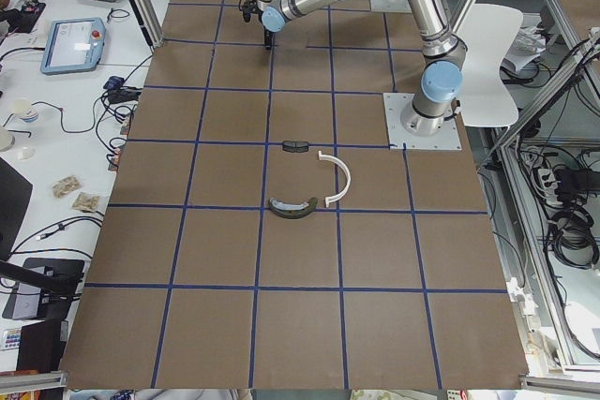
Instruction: Place bearing gear from tray to pile
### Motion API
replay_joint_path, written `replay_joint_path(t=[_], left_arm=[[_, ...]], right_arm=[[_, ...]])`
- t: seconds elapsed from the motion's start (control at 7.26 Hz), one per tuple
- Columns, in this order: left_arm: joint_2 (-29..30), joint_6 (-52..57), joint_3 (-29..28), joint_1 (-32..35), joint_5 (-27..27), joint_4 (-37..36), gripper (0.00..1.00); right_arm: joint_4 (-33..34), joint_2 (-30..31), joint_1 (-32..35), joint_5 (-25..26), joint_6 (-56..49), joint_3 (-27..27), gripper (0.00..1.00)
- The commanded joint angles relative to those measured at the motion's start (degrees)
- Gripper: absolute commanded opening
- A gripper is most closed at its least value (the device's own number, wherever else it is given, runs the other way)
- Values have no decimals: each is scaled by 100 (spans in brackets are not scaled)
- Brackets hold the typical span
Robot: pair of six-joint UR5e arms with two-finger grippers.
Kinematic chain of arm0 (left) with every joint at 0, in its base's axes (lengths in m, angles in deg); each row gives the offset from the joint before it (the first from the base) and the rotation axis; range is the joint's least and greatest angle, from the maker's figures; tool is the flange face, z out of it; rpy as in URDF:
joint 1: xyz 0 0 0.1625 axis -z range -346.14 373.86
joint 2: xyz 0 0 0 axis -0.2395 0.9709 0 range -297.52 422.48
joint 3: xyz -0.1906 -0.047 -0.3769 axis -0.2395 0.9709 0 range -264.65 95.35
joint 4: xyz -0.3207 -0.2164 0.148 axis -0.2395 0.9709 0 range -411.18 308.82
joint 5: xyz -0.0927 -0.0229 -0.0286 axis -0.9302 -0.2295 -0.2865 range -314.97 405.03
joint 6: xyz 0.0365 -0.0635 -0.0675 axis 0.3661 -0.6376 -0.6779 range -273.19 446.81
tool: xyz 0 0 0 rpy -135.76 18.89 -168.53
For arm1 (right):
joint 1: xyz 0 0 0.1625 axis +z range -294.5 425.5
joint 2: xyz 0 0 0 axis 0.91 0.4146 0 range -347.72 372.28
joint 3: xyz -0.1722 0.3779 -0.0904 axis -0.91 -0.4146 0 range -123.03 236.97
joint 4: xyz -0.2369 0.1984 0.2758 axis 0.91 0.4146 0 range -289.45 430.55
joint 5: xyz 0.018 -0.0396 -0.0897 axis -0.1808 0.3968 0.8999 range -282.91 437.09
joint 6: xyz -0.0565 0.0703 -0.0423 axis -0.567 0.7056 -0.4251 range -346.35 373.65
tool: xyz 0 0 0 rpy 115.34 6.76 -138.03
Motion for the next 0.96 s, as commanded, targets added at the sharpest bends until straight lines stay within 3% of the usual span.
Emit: replay_joint_path(t=[0.0, 0.14, 0.28, 0.41, 0.55, 0.83], left_arm=[[-19, 48, 52, 0, 23, 86, 19], [-89, 57, 104, 9, 93, 95, 0], [-81, 49, 148, 9, 84, 87, 0], [-133, 83, 140, -9, 84, 95, 0], [-255, 397, 157, -78, 102, 200, 0], [-947, 1089, 157, -865, 93, 1241, 0]], right_arm=[[1, -25, -13, 24, -43, -16, 46], [-8, -16, -13, 16, -69, -16, 32], [-25, 10, -13, 33, -70, -16, 15], [-60, 62, -13, 59, -26, -16, 5], [-147, 237, 31, 59, 53, 10, 4], [-830, 885, 249, -19, 428, 19, 4]])
